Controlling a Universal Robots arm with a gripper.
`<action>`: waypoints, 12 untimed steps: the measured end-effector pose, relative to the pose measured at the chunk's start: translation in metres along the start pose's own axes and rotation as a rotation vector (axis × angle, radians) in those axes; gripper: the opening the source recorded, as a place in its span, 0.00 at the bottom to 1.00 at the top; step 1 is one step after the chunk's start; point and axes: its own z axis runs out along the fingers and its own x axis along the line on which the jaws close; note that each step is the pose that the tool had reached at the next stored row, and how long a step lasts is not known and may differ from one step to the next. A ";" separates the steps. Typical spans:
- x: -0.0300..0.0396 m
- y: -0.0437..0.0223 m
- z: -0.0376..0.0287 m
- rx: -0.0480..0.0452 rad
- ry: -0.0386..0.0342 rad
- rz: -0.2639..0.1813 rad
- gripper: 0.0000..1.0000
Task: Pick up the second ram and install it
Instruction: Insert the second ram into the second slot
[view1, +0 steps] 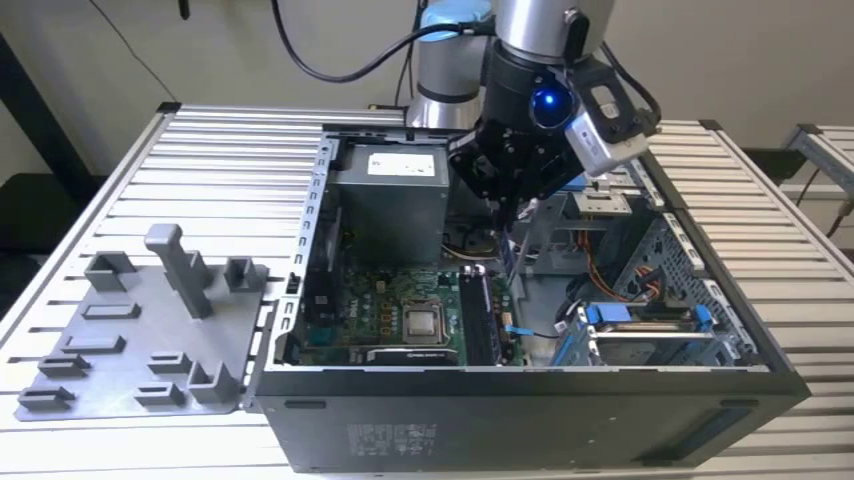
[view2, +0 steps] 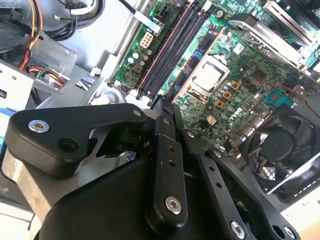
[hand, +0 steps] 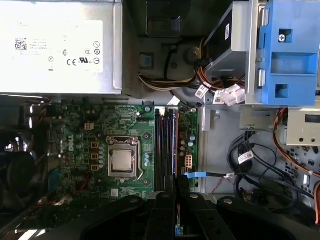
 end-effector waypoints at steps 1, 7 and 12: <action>0.0000 0.0000 0.0003 0.0008 0.0000 0.000 0.13; 0.0000 0.0000 0.0004 0.0008 -0.0001 0.000 0.13; 0.0000 0.0000 0.0005 0.0008 -0.0002 0.000 0.13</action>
